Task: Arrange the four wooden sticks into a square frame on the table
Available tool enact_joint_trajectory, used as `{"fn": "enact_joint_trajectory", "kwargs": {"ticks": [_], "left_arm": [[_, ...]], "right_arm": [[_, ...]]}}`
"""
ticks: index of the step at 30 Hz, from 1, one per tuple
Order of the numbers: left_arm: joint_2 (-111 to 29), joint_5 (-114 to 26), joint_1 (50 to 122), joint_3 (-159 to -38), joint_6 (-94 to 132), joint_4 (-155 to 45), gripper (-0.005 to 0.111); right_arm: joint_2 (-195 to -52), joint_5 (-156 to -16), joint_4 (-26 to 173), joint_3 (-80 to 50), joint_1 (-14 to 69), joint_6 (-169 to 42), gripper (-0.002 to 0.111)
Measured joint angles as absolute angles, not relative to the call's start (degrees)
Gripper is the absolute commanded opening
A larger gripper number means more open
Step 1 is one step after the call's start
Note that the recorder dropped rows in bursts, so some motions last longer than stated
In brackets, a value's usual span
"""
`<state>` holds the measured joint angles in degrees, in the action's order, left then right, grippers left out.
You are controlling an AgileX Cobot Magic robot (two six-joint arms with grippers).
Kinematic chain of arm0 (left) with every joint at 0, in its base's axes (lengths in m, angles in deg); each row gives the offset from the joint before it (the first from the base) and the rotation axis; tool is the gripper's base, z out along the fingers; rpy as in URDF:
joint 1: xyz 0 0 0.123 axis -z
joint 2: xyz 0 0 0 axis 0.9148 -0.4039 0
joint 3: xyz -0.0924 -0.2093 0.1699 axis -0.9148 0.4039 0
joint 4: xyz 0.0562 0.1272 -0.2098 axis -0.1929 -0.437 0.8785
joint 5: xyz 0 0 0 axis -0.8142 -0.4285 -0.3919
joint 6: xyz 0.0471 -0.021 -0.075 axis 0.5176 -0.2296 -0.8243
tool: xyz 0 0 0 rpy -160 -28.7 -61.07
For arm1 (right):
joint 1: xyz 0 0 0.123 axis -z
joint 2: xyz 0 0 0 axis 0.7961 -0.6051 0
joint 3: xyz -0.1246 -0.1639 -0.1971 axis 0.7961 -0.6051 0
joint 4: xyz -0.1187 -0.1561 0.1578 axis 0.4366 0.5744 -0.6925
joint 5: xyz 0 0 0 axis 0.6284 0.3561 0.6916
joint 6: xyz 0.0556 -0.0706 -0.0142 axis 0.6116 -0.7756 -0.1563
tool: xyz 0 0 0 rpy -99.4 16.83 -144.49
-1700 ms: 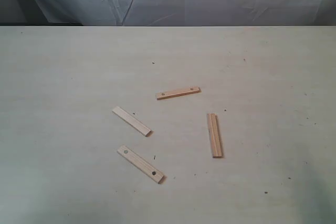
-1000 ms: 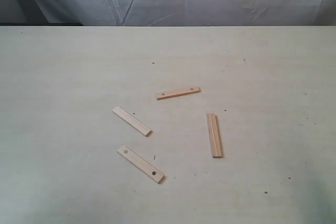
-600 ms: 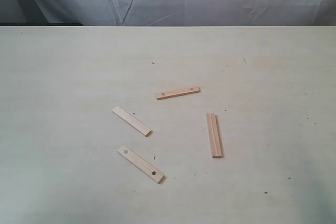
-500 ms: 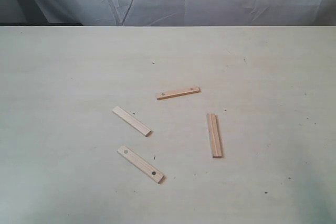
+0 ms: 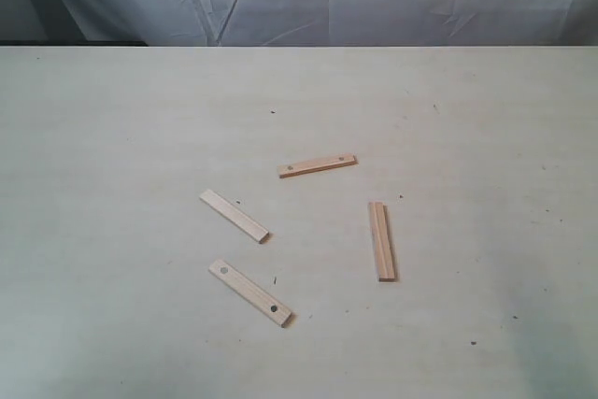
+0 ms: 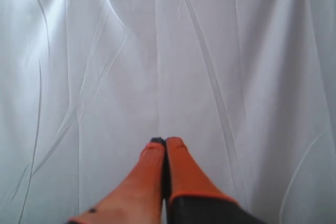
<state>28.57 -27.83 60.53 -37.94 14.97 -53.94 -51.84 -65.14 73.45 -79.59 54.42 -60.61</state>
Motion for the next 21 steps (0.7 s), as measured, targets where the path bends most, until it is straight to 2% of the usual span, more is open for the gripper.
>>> {"fn": "enact_joint_trajectory", "kwargs": {"ticks": [4,10,15,21], "left_arm": [[28.57,-27.83,60.53,-37.94,14.97,-53.94,0.0],[28.57,-27.83,60.53,-37.94,14.97,-53.94,0.0],[28.57,-27.83,60.53,-37.94,14.97,-53.94,0.0],[28.57,-27.83,60.53,-37.94,14.97,-53.94,0.0]], "right_arm": [[-51.84,-69.49,72.54,-79.02,54.42,-61.87,-0.001],[-58.49,-98.62,71.95,-65.2,54.42,-62.1,-0.001],[-75.89,-119.1,71.95,-53.03,54.42,-62.13,-0.001],[-93.08,-116.85,71.01,-50.63,54.42,-62.13,-0.001]]}}
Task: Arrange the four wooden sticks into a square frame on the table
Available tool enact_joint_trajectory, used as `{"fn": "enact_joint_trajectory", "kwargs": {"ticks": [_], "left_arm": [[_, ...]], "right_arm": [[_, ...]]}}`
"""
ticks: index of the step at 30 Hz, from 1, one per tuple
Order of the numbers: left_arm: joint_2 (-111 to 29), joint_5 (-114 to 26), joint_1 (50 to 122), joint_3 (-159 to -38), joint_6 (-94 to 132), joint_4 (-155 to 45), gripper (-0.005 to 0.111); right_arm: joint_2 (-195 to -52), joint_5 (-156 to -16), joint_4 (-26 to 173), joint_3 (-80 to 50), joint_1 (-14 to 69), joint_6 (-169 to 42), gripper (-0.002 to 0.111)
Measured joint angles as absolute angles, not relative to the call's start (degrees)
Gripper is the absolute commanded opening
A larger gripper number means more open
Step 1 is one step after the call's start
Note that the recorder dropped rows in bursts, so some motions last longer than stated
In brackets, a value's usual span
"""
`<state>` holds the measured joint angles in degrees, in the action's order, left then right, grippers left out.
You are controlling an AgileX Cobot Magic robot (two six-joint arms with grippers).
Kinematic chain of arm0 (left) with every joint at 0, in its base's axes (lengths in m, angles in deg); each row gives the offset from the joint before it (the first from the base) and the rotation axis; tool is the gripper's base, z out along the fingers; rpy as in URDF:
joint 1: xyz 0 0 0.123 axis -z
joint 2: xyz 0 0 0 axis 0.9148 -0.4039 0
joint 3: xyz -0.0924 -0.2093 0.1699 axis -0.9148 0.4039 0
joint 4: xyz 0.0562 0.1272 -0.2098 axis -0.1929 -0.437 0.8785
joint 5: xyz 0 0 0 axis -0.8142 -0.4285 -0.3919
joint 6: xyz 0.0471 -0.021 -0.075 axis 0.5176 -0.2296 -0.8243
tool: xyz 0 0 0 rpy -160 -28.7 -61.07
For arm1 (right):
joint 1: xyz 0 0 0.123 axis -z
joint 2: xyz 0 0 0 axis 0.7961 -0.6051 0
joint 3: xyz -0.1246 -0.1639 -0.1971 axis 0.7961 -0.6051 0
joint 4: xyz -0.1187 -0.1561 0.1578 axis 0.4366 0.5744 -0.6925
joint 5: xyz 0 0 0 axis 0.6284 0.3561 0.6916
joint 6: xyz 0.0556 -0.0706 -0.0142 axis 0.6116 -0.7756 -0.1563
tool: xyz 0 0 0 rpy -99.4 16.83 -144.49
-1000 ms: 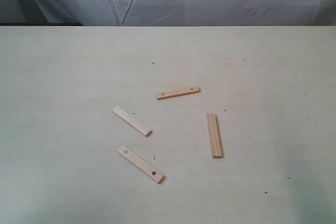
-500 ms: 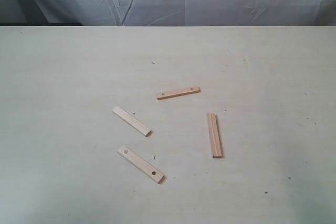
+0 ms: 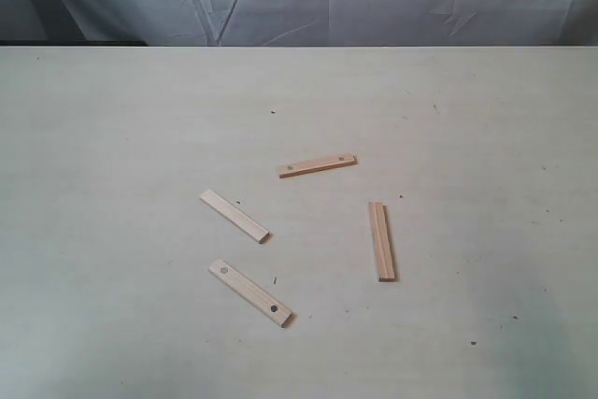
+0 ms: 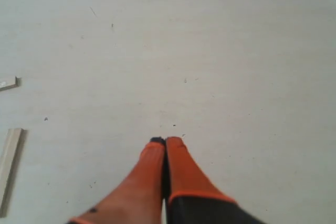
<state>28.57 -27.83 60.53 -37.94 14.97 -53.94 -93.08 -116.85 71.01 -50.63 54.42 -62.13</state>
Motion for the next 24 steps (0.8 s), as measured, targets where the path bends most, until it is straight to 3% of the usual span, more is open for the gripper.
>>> {"fn": "enact_joint_trajectory", "kwargs": {"ticks": [9,24], "left_arm": [[28.57,-27.83,60.53,-37.94,14.97,-53.94,0.0],[28.57,-27.83,60.53,-37.94,14.97,-53.94,0.0]], "right_arm": [[-116.92,-113.37,63.38,-46.01,52.59,-62.6,-0.001],[-146.53,-121.3,58.95,-23.22,31.22,-59.18,-0.001]]}}
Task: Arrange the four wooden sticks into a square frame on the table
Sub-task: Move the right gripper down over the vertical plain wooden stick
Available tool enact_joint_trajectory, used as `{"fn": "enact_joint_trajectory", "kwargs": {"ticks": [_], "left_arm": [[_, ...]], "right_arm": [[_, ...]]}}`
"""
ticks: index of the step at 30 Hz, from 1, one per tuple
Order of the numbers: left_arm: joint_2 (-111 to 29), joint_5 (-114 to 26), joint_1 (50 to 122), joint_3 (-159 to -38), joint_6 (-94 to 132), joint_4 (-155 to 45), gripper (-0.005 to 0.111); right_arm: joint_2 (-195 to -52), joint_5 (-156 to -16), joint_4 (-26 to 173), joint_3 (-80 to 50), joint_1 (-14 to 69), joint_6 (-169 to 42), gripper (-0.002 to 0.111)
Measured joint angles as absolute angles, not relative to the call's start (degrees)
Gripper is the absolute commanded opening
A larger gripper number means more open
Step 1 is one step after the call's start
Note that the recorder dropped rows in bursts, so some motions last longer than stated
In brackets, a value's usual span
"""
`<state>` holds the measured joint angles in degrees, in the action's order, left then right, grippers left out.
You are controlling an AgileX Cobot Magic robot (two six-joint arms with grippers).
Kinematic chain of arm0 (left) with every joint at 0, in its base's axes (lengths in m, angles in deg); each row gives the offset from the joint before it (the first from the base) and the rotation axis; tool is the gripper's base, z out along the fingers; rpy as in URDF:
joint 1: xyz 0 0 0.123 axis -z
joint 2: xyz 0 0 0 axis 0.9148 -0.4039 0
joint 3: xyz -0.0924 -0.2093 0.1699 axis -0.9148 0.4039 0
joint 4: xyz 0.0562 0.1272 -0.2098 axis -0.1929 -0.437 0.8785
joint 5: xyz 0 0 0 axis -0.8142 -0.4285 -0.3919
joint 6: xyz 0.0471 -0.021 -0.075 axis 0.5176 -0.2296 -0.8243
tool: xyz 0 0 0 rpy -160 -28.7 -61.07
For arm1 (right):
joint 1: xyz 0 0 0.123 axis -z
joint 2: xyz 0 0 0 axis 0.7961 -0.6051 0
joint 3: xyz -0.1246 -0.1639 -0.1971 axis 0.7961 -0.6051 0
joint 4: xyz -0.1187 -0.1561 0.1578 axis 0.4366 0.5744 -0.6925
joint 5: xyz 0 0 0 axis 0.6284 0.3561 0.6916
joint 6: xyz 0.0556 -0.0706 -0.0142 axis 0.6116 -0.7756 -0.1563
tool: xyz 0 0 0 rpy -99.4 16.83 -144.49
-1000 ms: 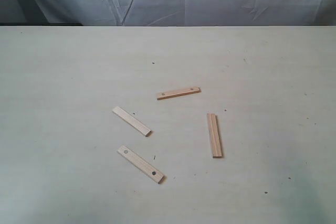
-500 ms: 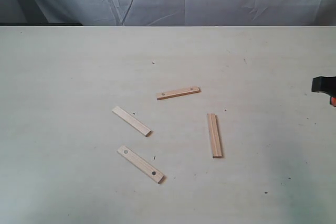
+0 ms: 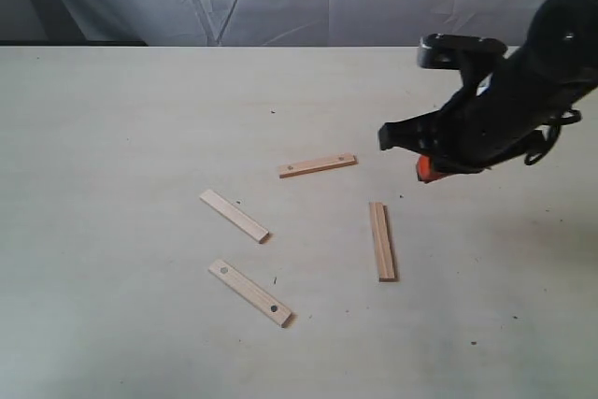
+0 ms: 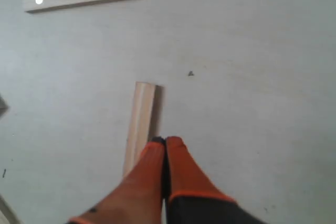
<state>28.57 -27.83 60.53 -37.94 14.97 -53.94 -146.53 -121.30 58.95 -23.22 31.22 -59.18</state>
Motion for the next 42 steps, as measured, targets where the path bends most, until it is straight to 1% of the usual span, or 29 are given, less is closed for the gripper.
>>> {"fn": "enact_joint_trajectory", "kwargs": {"ticks": [5,11,13,16,17,18,20,31,42], "left_arm": [[28.57,-27.83,60.53,-37.94,14.97,-53.94,0.0],[28.57,-27.83,60.53,-37.94,14.97,-53.94,0.0],[28.57,-27.83,60.53,-37.94,14.97,-53.94,0.0],[28.57,-27.83,60.53,-37.94,14.97,-53.94,0.0],[28.57,-27.83,60.53,-37.94,14.97,-53.94,0.0],[28.57,-27.83,60.53,-37.94,14.97,-53.94,0.0],[28.57,-27.83,60.53,-37.94,14.97,-53.94,0.0],[28.57,-27.83,60.53,-37.94,14.97,-53.94,0.0],[28.57,-27.83,60.53,-37.94,14.97,-53.94,0.0]], "right_arm": [[-153.1,-122.28,59.31,-19.13,27.04,-54.16,-0.001],[-157.45,-123.02,63.98,-18.53,21.94,-47.25,-0.001],[-157.83,-123.4,66.07,-18.53,20.51,-44.85,0.001],[-157.92,-123.89,67.8,-18.53,19.91,-42.6,0.016],[-157.97,-124.05,68.17,-18.53,19.91,-42.29,0.025],[-157.97,-124.29,68.46,-18.53,19.91,-42.03,0.031],[-157.97,-124.74,68.83,-18.5,19.91,-41.79,0.037],[-160.04,-124.85,74.01,-18.5,19.8,-34.71,0.037],[-161.16,-122.38,73.45,-18.5,19.58,-34.03,0.037]]}}
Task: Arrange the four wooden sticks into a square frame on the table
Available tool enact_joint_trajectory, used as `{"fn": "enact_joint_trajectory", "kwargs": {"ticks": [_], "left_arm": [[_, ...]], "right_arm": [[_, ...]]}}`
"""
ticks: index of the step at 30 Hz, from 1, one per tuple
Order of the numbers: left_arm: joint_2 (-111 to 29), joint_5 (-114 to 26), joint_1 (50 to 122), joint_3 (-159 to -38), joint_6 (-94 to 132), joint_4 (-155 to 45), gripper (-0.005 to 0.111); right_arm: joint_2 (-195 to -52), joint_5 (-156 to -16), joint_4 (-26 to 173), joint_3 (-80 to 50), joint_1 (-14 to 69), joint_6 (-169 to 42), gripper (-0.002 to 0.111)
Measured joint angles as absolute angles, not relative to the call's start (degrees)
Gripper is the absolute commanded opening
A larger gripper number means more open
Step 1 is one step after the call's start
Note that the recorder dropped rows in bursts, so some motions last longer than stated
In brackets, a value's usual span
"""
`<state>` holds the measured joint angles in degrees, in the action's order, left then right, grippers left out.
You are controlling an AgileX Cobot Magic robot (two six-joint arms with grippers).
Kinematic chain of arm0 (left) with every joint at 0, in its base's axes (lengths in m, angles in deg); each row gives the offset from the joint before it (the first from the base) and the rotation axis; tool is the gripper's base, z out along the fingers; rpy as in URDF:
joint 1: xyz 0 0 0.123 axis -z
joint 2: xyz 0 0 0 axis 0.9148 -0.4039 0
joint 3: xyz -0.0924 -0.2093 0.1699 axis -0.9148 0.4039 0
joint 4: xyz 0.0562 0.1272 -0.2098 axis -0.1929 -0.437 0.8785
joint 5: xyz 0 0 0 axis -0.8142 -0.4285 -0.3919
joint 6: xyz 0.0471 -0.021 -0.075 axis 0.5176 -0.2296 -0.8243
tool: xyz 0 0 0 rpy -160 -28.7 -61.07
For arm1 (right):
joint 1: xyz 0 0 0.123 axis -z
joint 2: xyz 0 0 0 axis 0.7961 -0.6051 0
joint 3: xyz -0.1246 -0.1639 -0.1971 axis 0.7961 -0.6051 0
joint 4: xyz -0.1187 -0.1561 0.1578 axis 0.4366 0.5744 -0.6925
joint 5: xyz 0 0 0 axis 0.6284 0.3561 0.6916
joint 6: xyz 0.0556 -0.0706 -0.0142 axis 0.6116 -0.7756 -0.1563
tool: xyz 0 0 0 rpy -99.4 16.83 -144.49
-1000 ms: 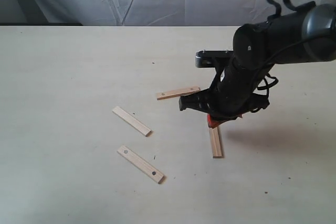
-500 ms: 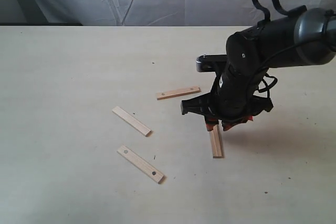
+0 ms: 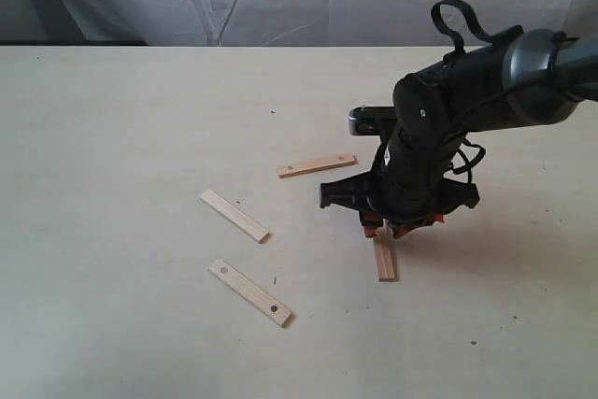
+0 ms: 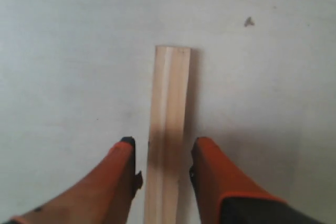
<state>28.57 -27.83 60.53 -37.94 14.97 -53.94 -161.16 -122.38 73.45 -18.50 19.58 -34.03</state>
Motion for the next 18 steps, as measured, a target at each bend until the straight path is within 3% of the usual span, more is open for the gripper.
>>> {"fn": "enact_joint_trajectory", "kwargs": {"ticks": [15,18], "left_arm": [[28.57,-32.66,60.53,-37.94,14.97,-51.51,0.0],[28.57,-37.24,60.53,-37.94,14.97,-45.68,0.0]], "right_arm": [[-160.56,-121.89,72.81,-18.2,19.35,-34.83,0.036],[-159.55,-123.0,72.78,-15.49,19.35,-36.74,0.019]]}}
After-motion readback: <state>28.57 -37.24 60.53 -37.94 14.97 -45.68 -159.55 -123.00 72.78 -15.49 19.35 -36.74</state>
